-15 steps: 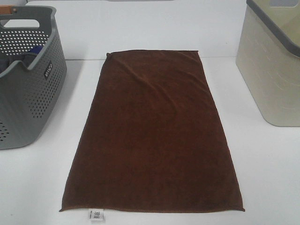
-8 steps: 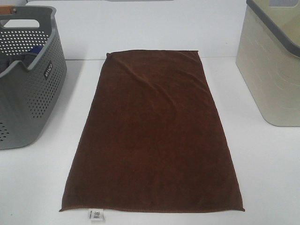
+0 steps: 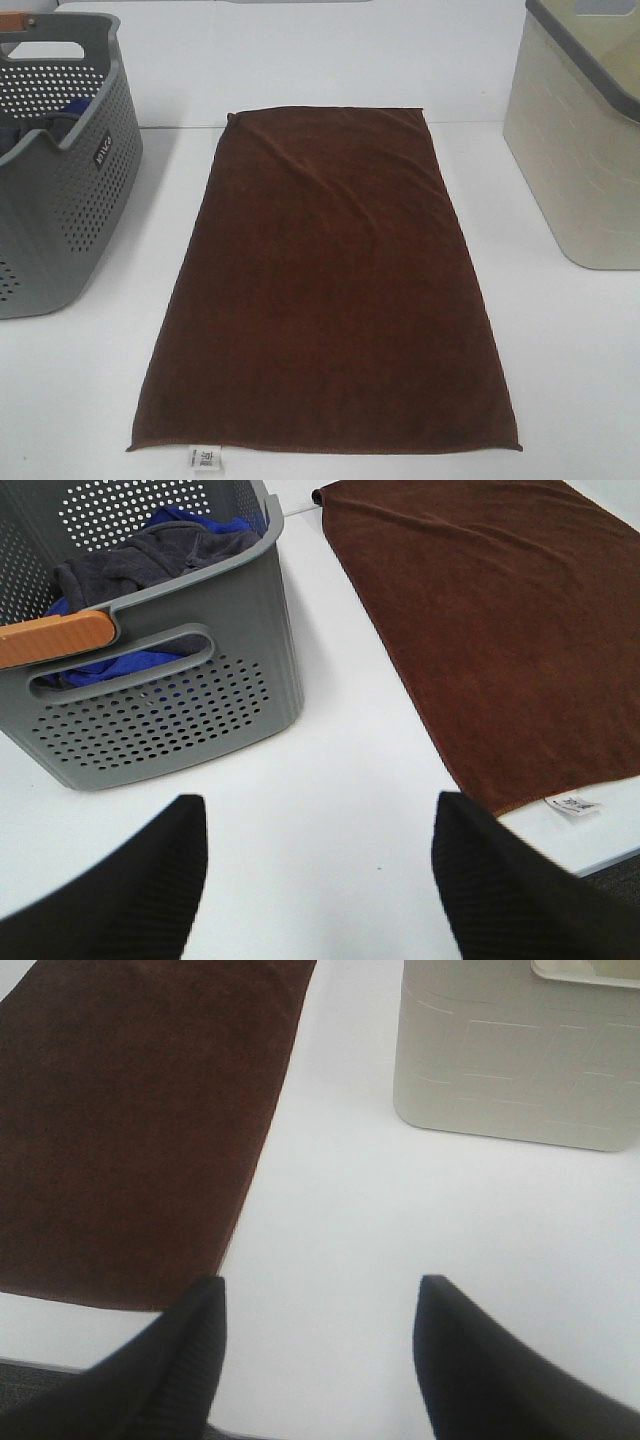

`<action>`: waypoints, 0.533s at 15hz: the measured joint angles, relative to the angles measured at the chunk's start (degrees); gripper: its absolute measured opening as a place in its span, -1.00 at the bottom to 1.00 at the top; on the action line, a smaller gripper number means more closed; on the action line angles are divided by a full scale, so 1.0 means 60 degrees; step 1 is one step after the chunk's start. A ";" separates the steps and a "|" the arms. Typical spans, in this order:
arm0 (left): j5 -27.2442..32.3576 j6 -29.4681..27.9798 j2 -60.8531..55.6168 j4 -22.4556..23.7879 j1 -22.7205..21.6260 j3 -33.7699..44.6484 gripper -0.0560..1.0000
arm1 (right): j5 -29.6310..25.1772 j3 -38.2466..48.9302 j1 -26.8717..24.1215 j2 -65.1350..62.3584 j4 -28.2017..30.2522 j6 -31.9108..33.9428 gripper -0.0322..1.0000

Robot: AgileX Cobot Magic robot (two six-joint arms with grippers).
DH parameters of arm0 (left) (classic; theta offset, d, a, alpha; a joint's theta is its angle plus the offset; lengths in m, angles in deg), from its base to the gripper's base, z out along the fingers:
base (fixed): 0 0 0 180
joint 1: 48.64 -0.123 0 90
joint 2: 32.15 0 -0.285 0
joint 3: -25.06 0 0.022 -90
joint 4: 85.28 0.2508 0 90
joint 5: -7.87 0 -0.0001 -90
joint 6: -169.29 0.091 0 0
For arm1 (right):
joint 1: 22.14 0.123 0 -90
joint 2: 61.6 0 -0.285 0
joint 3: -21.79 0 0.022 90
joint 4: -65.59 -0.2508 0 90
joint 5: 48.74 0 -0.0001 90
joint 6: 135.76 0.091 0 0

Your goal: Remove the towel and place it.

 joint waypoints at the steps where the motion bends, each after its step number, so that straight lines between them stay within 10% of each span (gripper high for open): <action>1: 0.0000 0.0000 0.0000 0.0000 0.0000 0.0000 0.29 | -0.0010 0.0000 0.0000 -0.0115 0.0000 0.0000 0.11; 8: 0.0000 0.0010 0.0000 0.0000 0.0000 0.0000 0.29 | -0.0010 0.0000 0.0000 -0.0869 0.0000 0.0000 0.11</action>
